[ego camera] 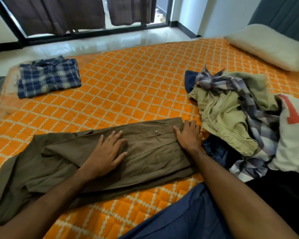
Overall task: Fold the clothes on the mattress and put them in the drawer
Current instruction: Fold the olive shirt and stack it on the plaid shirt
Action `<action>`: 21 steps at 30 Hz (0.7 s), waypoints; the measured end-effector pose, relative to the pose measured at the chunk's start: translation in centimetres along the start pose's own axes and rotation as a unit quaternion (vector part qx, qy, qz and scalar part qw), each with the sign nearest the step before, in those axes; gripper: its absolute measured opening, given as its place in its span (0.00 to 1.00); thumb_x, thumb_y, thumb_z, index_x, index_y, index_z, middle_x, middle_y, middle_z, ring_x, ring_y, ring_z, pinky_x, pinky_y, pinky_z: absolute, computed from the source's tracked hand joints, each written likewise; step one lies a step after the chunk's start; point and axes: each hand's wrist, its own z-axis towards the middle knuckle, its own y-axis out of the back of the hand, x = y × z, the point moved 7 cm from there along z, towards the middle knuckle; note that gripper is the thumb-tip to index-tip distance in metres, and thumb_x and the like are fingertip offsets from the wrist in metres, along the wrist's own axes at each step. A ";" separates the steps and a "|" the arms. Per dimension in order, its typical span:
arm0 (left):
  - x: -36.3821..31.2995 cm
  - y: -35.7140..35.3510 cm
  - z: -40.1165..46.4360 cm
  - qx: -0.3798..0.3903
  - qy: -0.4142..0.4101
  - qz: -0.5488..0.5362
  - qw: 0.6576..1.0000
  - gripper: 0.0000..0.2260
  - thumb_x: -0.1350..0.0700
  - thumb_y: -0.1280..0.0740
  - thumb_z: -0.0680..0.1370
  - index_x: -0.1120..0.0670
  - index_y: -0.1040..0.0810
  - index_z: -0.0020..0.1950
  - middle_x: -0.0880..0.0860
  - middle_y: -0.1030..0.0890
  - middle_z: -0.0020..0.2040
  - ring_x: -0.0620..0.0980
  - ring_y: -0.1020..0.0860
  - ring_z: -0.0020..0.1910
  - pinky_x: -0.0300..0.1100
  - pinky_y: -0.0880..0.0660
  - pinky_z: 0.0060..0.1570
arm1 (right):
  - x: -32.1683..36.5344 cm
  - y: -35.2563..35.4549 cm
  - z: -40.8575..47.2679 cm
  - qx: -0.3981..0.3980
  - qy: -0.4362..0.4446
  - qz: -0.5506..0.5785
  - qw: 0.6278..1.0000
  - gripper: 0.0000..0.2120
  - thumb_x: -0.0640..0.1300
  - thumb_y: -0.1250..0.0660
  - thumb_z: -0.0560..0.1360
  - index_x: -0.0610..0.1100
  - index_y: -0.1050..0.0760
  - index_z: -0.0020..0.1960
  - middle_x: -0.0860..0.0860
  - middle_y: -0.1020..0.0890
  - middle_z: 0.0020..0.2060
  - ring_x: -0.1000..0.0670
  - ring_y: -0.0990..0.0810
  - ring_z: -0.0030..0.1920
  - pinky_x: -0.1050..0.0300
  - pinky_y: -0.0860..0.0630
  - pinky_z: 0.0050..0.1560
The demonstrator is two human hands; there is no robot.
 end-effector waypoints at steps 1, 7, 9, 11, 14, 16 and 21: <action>-1.5 -0.2 1.3 -0.006 -0.016 0.002 1.000 0.31 0.34 0.55 0.80 0.47 0.39 0.79 0.50 0.47 0.83 0.51 0.50 0.82 0.61 0.50 0.78 | -0.5 0.2 0.1 -0.004 -0.018 0.026 0.999 0.32 0.66 0.44 0.81 0.44 0.35 0.73 0.42 0.31 0.68 0.38 0.31 0.67 0.40 0.33 0.66; -9.0 -5.7 5.5 0.049 -0.067 0.084 0.993 0.32 0.31 0.61 0.80 0.42 0.53 0.82 0.49 0.55 0.83 0.55 0.56 0.82 0.68 0.53 0.75 | -1.1 0.4 0.8 0.075 -0.031 0.100 0.992 0.37 0.72 0.42 0.77 0.42 0.31 0.69 0.42 0.20 0.59 0.38 0.20 0.58 0.50 0.27 0.48; -9.2 -6.3 5.4 0.039 -0.049 0.096 0.993 0.32 0.31 0.61 0.80 0.42 0.52 0.82 0.49 0.53 0.83 0.55 0.54 0.82 0.69 0.53 0.74 | -1.4 0.1 0.5 0.087 -0.011 0.146 0.985 0.35 0.75 0.43 0.74 0.47 0.24 0.62 0.47 0.17 0.55 0.43 0.18 0.53 0.49 0.21 0.50; -9.0 -6.4 5.4 0.037 -0.050 0.099 0.993 0.32 0.31 0.60 0.80 0.42 0.53 0.82 0.48 0.54 0.83 0.55 0.55 0.82 0.69 0.54 0.75 | -1.6 0.2 0.1 0.072 0.028 0.166 0.983 0.29 0.74 0.42 0.73 0.52 0.21 0.58 0.52 0.16 0.51 0.48 0.17 0.50 0.48 0.19 0.51; -9.1 -6.3 5.5 0.020 -0.052 0.096 0.994 0.32 0.32 0.58 0.81 0.42 0.52 0.83 0.48 0.53 0.83 0.55 0.54 0.82 0.69 0.53 0.75 | -1.6 0.6 -0.5 0.110 0.043 0.239 0.964 0.24 0.68 0.37 0.76 0.52 0.25 0.64 0.54 0.18 0.55 0.50 0.19 0.53 0.47 0.20 0.55; -9.2 -6.3 5.4 0.021 -0.051 0.091 0.994 0.32 0.32 0.57 0.81 0.42 0.54 0.82 0.48 0.54 0.83 0.54 0.55 0.82 0.68 0.53 0.75 | -2.0 -0.1 -0.9 0.176 0.006 0.329 0.928 0.24 0.63 0.34 0.78 0.49 0.27 0.67 0.53 0.19 0.58 0.49 0.19 0.56 0.48 0.21 0.58; -9.6 -6.1 5.5 0.016 -0.062 0.092 0.994 0.30 0.34 0.54 0.81 0.38 0.59 0.81 0.50 0.55 0.83 0.59 0.55 0.81 0.72 0.54 0.73 | -2.5 -0.6 -1.3 0.182 -0.016 0.376 0.909 0.22 0.57 0.31 0.79 0.45 0.26 0.67 0.49 0.19 0.61 0.48 0.19 0.57 0.49 0.21 0.58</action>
